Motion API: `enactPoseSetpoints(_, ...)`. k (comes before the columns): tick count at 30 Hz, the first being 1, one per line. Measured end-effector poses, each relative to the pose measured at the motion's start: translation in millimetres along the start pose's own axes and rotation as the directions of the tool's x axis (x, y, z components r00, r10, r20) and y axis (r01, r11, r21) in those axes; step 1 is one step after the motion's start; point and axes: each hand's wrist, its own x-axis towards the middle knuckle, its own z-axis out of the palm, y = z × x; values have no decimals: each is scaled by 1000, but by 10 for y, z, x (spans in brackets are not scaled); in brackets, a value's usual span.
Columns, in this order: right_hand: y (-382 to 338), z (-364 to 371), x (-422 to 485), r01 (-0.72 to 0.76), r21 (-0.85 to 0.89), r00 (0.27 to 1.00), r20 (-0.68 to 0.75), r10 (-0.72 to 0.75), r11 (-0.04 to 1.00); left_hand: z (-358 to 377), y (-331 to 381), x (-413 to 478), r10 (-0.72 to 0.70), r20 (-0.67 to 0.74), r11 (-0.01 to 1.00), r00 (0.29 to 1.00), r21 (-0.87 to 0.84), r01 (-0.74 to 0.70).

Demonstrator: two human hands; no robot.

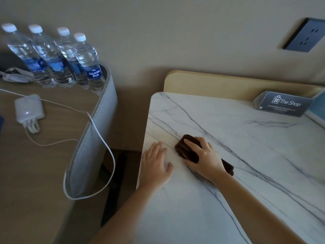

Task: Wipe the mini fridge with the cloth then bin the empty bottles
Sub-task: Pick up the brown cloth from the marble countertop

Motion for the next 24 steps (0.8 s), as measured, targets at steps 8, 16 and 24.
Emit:
enactPoseSetpoints(8,-103,-37,-207,-133,65,991,-13,134,989,-71,39,-337,49,29,992,998,-121,-45)
enactPoseSetpoints(16,-286,-49,-749,-305,157,951,-4,309,939,-124,87,-794,135,58,977,989,-174,-123)
enactPoseSetpoints(24,-641,33,-1548,-466,202,871,-64,486,861,-217,100,-1288,249,56,958,967,-163,-237)
